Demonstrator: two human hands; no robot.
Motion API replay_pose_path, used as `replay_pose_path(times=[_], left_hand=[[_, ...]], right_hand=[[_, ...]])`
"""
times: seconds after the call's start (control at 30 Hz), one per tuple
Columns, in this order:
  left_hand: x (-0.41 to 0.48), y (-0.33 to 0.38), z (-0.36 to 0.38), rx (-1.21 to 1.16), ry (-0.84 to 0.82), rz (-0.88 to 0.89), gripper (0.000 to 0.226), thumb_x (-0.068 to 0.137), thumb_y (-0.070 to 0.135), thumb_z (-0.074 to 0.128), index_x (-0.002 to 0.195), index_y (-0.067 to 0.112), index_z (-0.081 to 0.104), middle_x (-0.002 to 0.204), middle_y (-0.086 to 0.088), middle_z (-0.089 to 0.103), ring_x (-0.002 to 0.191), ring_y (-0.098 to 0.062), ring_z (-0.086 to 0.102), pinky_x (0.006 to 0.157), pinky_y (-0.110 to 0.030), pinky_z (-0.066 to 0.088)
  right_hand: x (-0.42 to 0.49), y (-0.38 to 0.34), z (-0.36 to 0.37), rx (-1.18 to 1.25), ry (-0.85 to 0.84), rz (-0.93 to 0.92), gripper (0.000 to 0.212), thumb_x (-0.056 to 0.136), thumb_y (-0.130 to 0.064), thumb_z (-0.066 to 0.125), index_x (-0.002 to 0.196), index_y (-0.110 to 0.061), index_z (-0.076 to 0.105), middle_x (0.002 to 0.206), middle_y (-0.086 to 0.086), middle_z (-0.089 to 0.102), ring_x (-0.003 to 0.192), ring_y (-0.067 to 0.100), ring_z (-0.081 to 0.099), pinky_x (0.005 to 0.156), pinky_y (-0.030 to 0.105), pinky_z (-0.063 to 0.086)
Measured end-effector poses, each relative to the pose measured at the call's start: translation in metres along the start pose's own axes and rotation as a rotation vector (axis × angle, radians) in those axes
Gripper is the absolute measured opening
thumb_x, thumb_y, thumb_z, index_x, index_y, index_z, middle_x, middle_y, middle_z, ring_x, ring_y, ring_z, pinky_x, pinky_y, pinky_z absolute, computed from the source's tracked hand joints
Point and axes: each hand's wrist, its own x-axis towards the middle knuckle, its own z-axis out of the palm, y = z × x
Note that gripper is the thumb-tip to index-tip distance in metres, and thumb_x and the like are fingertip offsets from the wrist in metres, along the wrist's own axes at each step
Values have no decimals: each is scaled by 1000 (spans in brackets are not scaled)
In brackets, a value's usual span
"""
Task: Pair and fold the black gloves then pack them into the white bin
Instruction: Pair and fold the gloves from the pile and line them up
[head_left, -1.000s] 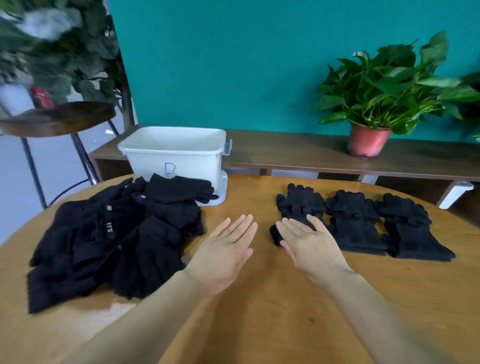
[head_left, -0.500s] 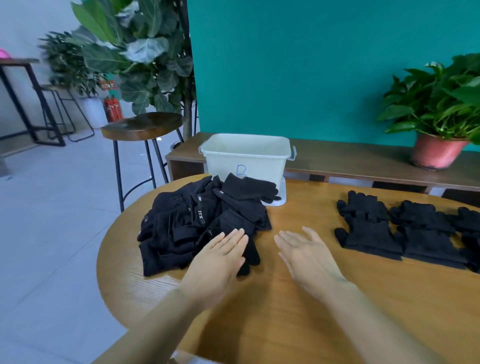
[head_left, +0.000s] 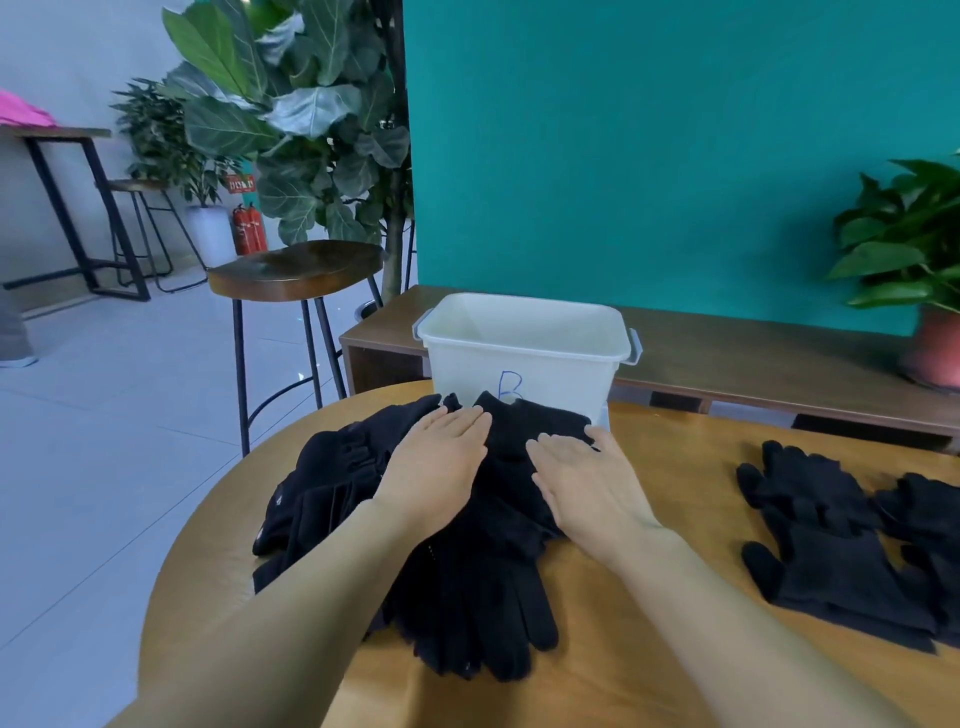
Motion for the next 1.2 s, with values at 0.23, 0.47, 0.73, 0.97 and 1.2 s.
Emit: replay_pose_path(times=[0.23, 0.47, 0.73, 0.97, 1.2], left_hand=[[43, -15, 30, 140, -41, -228, 47, 104, 38, 40, 145, 18, 31, 133, 6, 56, 129, -17, 45, 116, -31, 17], [51, -9, 21, -30, 121, -134, 26, 96, 27, 56, 120, 30, 65, 102, 10, 70, 110, -16, 54, 108, -28, 9], [62, 18, -62, -310, 208, -5, 17, 90, 27, 65, 104, 29, 75, 103, 10, 72, 105, -17, 59, 101, -31, 28], [18, 49, -127, -721, 8, -232, 7, 89, 17, 71, 97, 16, 70, 89, -2, 73, 86, -17, 68, 81, -30, 54], [-39, 96, -146, -1015, -157, -358, 24, 88, 15, 73, 75, -2, 62, 78, -16, 72, 68, -23, 67, 69, -28, 56]], right_hand=[[44, 15, 34, -16, -90, 40, 27, 89, -26, 66, 112, -11, 63, 95, -1, 68, 91, 22, 65, 97, 41, 40], [55, 23, 13, 101, -171, 88, 57, 104, -36, 39, 154, -17, 21, 151, -2, 42, 140, 16, 36, 115, 36, 12], [61, 38, -70, 304, -83, 158, 25, 98, -39, 54, 114, -29, 70, 121, -2, 67, 117, 23, 55, 98, 33, 24], [20, 27, -144, 618, -57, 337, 32, 95, -26, 60, 63, -26, 62, 57, -13, 54, 68, 20, 52, 88, 39, 42], [-51, 8, -187, 1021, -238, 567, 40, 94, -19, 63, 61, -7, 44, 56, -1, 37, 51, 9, 32, 53, 24, 28]])
